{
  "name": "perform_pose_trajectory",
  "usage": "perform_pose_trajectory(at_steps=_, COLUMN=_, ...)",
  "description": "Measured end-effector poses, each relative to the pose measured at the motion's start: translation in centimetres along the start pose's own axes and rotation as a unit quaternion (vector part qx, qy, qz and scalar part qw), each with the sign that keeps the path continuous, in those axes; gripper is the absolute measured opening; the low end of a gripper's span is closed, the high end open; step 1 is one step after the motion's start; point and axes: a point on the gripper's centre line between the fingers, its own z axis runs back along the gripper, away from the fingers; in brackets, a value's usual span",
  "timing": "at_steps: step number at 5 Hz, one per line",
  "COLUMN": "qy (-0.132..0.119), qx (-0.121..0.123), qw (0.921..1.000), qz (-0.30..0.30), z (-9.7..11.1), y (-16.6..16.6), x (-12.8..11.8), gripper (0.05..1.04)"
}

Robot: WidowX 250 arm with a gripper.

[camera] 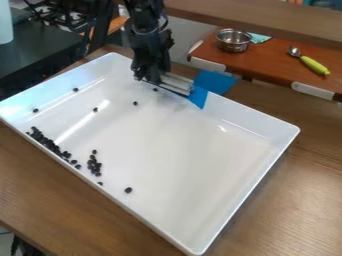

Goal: Sweep into pile

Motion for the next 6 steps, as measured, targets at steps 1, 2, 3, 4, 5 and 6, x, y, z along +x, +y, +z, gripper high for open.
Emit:
perform_pose_trajectory(at_steps=1, qy=-0.005, qx=0.002, qw=1.0000, qz=-0.005, z=-0.3, y=0.3, x=0.0, gripper=0.365)
perform_pose_trajectory(at_steps=2, qy=-0.009, qx=0.006, qw=0.9999, qz=-0.008, z=-0.4, y=0.6, x=0.1, gripper=0.365)
perform_pose_trajectory(at_steps=3, qy=-0.011, qx=0.014, qw=0.9998, qz=-0.013, z=-1.0, y=1.3, x=0.0, gripper=0.365)
perform_pose_trajectory(at_steps=4, qy=-0.013, qx=0.019, qw=0.9995, qz=-0.021, z=-1.4, y=2.1, x=-0.1, gripper=0.365)
perform_pose_trajectory(at_steps=5, qy=-0.016, qx=0.024, qw=0.9992, qz=-0.028, z=-1.1, y=3.2, x=-0.2, gripper=0.365)
perform_pose_trajectory(at_steps=6, qy=-0.017, qx=0.039, qw=0.9985, qz=-0.036, z=-0.3, y=5.1, x=-0.2, gripper=0.365)
